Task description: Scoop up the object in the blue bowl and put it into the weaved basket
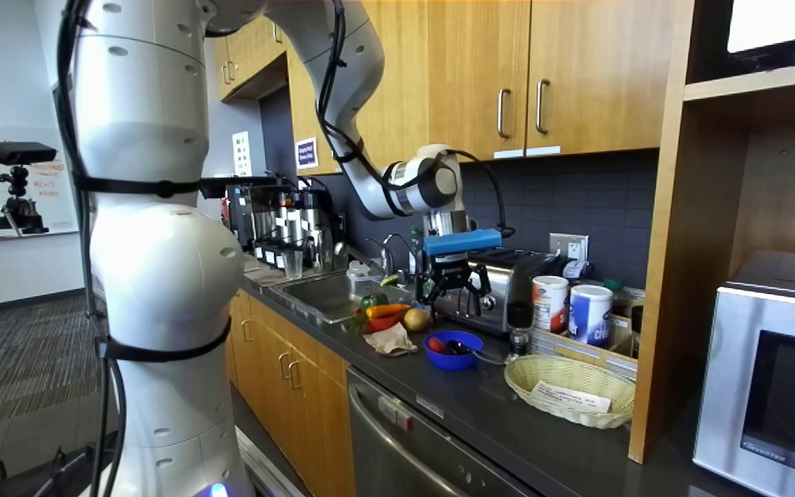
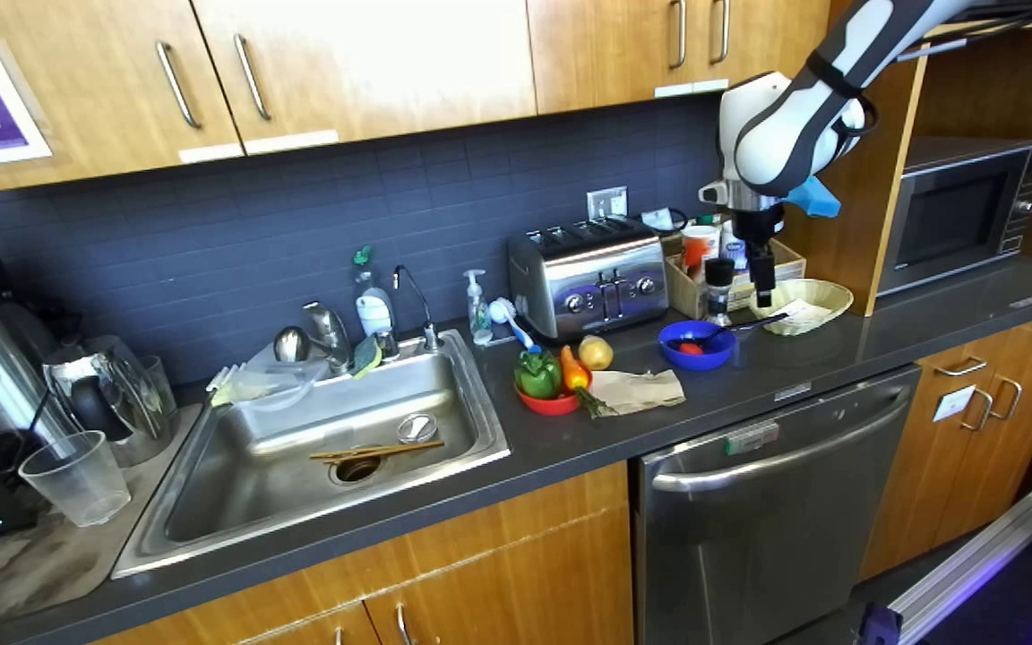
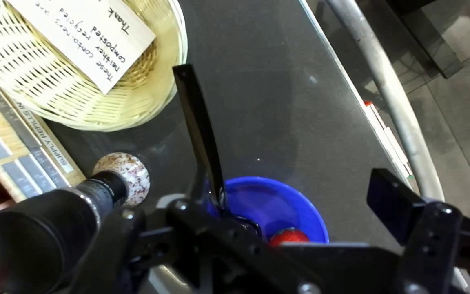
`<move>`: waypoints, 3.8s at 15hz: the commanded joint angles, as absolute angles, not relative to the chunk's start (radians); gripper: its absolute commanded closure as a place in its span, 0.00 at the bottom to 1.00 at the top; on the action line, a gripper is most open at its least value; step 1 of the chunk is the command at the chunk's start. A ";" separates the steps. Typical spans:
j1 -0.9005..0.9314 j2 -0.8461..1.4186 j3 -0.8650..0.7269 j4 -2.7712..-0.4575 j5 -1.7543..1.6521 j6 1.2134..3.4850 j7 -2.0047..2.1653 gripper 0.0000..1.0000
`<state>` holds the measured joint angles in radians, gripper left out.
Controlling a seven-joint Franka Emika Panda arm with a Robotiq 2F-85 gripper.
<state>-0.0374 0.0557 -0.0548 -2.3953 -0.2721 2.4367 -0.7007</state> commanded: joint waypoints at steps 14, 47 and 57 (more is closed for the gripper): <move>-0.061 0.247 -0.062 -2.257 -0.318 2.501 -0.636 0.00; -0.096 0.420 -0.065 -2.157 -0.391 2.465 -0.650 0.00; -0.101 0.425 -0.064 -2.144 -0.394 2.468 -0.652 0.69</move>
<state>-0.0957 0.4189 -0.0668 -2.1566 -0.3705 2.4678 -0.6547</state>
